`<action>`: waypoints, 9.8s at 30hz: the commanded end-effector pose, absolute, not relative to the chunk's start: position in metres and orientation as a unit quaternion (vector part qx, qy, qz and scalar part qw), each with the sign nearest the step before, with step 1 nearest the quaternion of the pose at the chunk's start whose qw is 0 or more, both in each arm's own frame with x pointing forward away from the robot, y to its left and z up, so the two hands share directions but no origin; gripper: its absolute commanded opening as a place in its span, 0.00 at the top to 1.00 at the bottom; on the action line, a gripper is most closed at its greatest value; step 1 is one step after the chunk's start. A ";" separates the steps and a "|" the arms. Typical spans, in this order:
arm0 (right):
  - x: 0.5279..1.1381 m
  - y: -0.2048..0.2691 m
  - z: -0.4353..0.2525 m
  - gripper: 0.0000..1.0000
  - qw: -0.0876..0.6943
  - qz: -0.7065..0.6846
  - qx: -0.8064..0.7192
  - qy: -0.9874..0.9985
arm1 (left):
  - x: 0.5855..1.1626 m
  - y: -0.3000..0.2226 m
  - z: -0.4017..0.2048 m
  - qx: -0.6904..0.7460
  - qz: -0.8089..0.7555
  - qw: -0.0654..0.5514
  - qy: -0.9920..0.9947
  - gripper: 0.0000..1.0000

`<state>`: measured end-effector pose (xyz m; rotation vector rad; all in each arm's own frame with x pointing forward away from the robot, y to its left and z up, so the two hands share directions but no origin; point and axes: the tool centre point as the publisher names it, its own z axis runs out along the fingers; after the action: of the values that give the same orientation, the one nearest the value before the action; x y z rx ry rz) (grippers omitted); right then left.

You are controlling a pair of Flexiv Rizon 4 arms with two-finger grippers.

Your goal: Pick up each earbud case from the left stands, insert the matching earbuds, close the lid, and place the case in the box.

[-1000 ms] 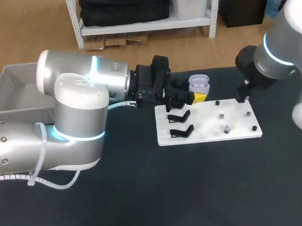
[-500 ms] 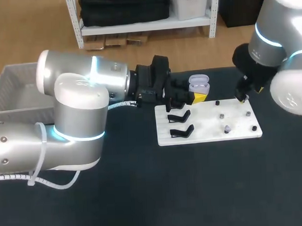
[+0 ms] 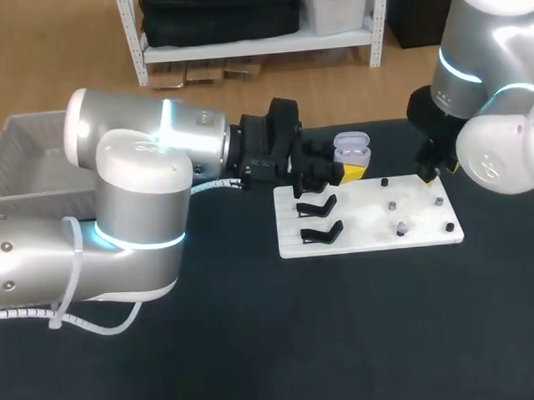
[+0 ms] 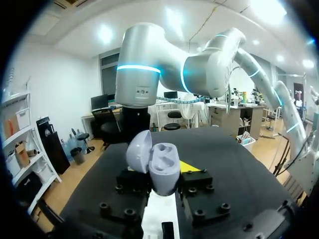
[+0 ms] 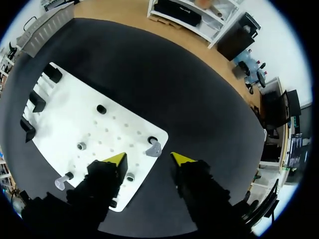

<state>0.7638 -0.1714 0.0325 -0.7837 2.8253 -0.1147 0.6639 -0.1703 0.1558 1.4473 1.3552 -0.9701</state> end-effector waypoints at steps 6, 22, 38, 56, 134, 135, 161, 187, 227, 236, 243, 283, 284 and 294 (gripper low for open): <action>0.771 -0.170 0.028 0.53 0.095 -0.045 -0.264 0.959 | 0.662 -0.170 0.154 0.583 -0.392 0.456 0.547 1.00; 0.773 -0.173 0.022 0.84 0.091 -0.049 -0.256 0.961 | 0.662 -0.170 0.154 0.583 -0.392 0.456 0.547 1.00; 0.761 -0.173 0.059 1.00 0.103 -0.052 -0.236 0.965 | 0.662 -0.170 0.154 0.583 -0.392 0.456 0.547 1.00; 0.673 -0.149 0.164 1.00 0.101 -0.101 -0.237 0.961 | 0.662 -0.170 0.154 0.583 -0.392 0.456 0.547 1.00; 0.625 -0.003 0.250 1.00 0.039 -0.039 0.345 0.937 | 0.662 -0.170 0.154 0.583 -0.392 0.456 0.547 1.00; 0.627 -0.001 0.249 1.00 0.033 -0.025 0.351 0.935 | 0.662 -0.170 0.154 0.583 -0.392 0.456 0.547 1.00; 0.639 0.005 0.222 1.00 0.031 -0.026 0.373 0.927 | 0.662 -0.170 0.154 0.583 -0.392 0.456 0.547 1.00; 0.651 0.001 0.213 1.00 0.045 -0.026 0.384 0.922 | 0.662 -0.170 0.154 0.583 -0.392 0.456 0.547 1.00; 0.615 -0.016 0.244 0.58 0.102 0.058 0.323 0.939 | 0.662 -0.170 0.154 0.583 -0.392 0.456 0.547 1.00; 0.592 -0.036 0.244 0.52 0.106 0.120 0.251 0.955 | 0.662 -0.170 0.154 0.583 -0.392 0.456 0.547 1.00; 0.580 -0.042 0.238 0.24 0.115 0.129 0.202 0.964 | 0.662 -0.170 0.154 0.583 -0.392 0.456 0.547 1.00; 0.593 -0.088 0.121 0.00 0.193 0.153 0.156 0.957 | 0.662 -0.170 0.154 0.583 -0.392 0.456 0.547 1.00; 0.593 -0.087 0.115 0.00 0.186 0.151 0.151 0.959 | 0.662 -0.170 0.154 0.583 -0.392 0.456 0.547 1.00; 0.611 -0.084 0.073 0.00 0.171 0.146 0.109 0.968 | 0.662 -0.170 0.154 0.583 -0.392 0.456 0.547 1.00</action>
<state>0.5966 -0.0895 0.0867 0.3165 2.7406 0.4085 0.6638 -0.1703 0.1558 1.4467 1.3556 -0.9696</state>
